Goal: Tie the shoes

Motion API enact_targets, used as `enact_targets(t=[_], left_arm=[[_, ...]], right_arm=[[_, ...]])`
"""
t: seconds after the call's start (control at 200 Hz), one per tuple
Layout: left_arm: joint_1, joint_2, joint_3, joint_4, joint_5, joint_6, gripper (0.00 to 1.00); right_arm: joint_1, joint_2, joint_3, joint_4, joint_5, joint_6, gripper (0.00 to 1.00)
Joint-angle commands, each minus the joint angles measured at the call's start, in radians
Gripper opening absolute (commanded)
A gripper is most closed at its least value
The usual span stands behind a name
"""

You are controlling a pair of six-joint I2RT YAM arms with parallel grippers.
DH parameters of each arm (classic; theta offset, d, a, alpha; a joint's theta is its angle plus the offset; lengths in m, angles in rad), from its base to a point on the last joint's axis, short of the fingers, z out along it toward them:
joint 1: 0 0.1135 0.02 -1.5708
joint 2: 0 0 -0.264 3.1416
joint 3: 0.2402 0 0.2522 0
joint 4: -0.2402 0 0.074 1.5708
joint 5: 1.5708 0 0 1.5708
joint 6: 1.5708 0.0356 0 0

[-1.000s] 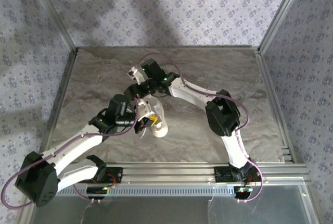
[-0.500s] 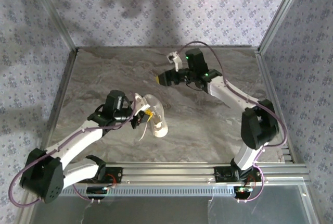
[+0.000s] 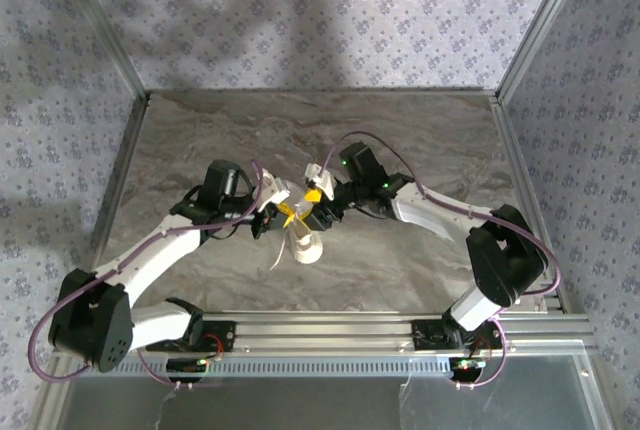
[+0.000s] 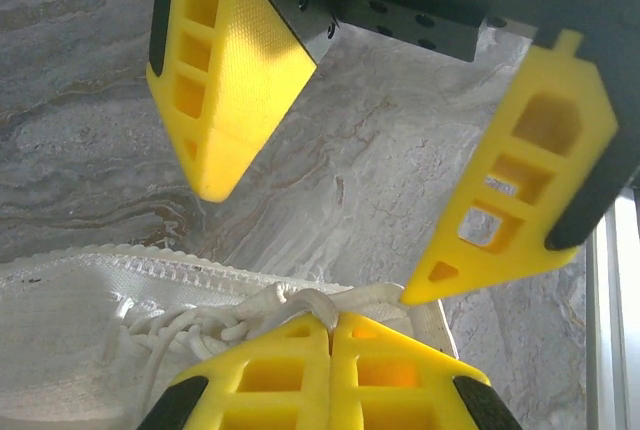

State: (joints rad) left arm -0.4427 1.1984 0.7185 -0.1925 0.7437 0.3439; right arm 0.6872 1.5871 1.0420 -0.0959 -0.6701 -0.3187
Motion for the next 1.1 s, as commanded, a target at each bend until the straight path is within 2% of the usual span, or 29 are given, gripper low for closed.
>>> enact_targets(t=[0.0, 0.37, 0.58, 0.67, 0.825, 0.879, 1.094], left_arm=[[0.011, 0.016, 0.040, -0.025, 0.066, 0.032, 0.00], [0.022, 0.062, 0.079, -0.053, 0.108, 0.047, 0.00], [0.026, 0.077, 0.090, -0.068, 0.105, 0.058, 0.00], [0.028, 0.081, 0.088, -0.073, 0.101, 0.064, 0.00], [0.031, 0.071, 0.084, -0.073, 0.080, 0.064, 0.05], [0.032, 0.062, 0.081, -0.073, 0.066, 0.061, 0.10], [0.050, -0.049, 0.049, -0.066, -0.068, 0.018, 0.33]], right_arm=[[0.012, 0.012, -0.010, 0.018, 0.000, -0.076, 0.67], [0.056, 0.092, 0.046, 0.007, -0.009, -0.123, 0.66], [0.055, 0.117, 0.050, 0.089, -0.044, -0.046, 0.61], [0.055, 0.126, 0.044, 0.118, -0.056, -0.015, 0.52], [0.047, 0.128, 0.031, 0.112, -0.065, -0.033, 0.13], [0.046, 0.128, 0.029, 0.100, -0.065, -0.045, 0.04], [0.031, 0.125, 0.049, 0.029, -0.066, -0.098, 0.00]])
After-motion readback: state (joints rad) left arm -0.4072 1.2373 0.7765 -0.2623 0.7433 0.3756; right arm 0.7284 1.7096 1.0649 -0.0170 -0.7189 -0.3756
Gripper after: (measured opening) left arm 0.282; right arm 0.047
